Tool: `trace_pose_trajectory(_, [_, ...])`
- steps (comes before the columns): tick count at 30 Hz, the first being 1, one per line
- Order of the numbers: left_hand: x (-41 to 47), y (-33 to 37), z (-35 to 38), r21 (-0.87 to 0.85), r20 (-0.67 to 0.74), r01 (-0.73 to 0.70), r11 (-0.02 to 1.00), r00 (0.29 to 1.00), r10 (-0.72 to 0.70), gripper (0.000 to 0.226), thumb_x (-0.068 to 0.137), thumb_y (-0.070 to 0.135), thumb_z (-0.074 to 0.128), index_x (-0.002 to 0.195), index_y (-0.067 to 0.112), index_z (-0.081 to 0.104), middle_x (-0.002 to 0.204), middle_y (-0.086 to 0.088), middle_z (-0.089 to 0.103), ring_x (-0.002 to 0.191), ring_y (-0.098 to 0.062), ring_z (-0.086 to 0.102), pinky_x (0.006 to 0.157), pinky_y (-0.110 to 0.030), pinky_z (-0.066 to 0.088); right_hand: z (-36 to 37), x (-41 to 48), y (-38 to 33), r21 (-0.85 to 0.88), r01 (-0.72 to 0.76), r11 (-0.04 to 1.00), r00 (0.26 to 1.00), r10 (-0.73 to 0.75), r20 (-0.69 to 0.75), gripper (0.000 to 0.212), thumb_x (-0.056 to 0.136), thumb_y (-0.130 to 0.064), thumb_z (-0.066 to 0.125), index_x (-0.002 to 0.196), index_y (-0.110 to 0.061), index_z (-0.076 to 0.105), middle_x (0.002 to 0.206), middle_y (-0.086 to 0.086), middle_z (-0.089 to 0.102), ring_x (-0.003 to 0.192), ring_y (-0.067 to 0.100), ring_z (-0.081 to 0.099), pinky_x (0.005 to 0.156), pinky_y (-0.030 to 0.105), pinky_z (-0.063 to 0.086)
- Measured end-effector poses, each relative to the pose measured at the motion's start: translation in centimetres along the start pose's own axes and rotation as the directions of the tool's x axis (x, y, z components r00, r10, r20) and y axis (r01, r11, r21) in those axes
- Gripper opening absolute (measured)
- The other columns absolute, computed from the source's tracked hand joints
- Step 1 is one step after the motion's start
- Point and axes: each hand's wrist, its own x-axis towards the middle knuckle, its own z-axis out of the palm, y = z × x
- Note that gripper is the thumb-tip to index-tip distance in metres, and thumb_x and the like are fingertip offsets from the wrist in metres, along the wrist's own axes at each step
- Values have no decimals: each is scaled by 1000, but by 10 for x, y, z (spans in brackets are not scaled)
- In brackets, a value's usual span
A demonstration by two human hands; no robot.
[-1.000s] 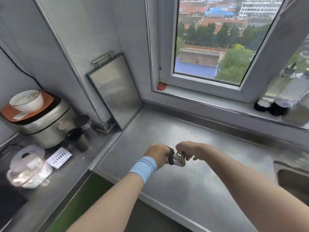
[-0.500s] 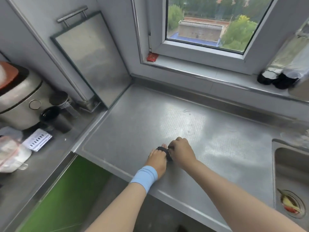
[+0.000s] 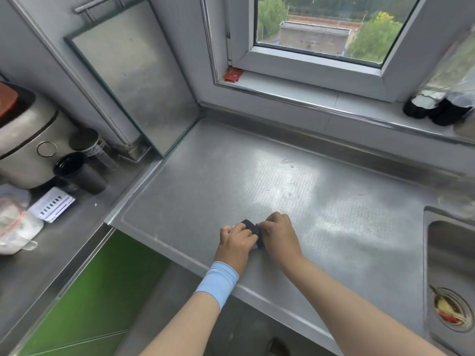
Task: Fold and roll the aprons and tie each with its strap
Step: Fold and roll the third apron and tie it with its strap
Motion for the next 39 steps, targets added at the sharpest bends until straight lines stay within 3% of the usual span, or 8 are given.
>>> trace_pose_trajectory(9, [2,5,14,-137,5,111,984,994,-111,30,72,2,35,73,12,63,71,2,57,78,-19,50,69,-29,47,-1,0,2,44,4,999,1000,-5,8,22,91,-5,58,87,-15,77,84,-3,51,86,17,39,73,28,42])
trace_pose_trajectory(14, [3,9,14,-188,58,190,964,982,-182,37,73,4,28,81,13,63,78,3,56,77,-15,50,77,-19,38,3,5,2,-1,28,1000,1000,-28,7,21,89,-4,56,82,-13,74,83,-4,48,84,18,37,71,29,41])
trace_pose_trajectory(17, [10,5,11,-205,96,287,936,957,-273,36,85,-5,41,99,10,70,104,-1,59,99,-15,46,83,-16,34,1,4,1,-23,51,998,996,-50,70,20,92,-11,56,85,-15,75,84,-4,49,87,16,35,73,23,38])
trace_pose_trajectory(21, [14,6,15,-319,150,473,821,881,-449,16,93,2,53,93,9,68,104,-10,57,90,-2,52,77,-3,33,-6,6,-1,54,51,997,993,-56,99,35,90,-4,58,121,-17,68,82,2,61,87,19,42,78,31,45])
trace_pose_trajectory(25, [10,2,21,-370,167,482,794,875,-453,16,94,17,57,87,13,71,91,0,61,85,6,46,75,-7,33,-10,3,3,184,-24,983,987,-7,162,65,88,-2,56,148,-19,39,92,-7,66,91,6,43,84,10,33])
trace_pose_trajectory(29, [16,-4,12,-375,191,400,836,916,-353,13,90,15,63,89,16,75,83,7,58,86,-11,46,75,-14,33,-10,-4,6,282,-30,959,991,-9,136,54,92,-7,56,143,-22,46,92,-13,65,99,-7,43,89,7,34])
trace_pose_trajectory(33, [18,-4,10,-312,158,387,868,922,-355,15,88,12,63,95,15,75,89,-3,63,87,-18,56,75,-19,39,-8,-2,1,329,-64,942,990,19,137,45,86,-22,65,130,-26,55,86,-11,62,98,5,50,82,8,37])
trace_pose_trajectory(39, [-4,9,14,-274,-56,376,885,913,-405,9,87,19,66,90,22,75,78,6,61,67,-13,58,61,-22,45,-4,-11,6,197,70,978,990,-92,109,34,82,1,48,95,-26,63,89,-13,61,93,12,47,82,15,36])
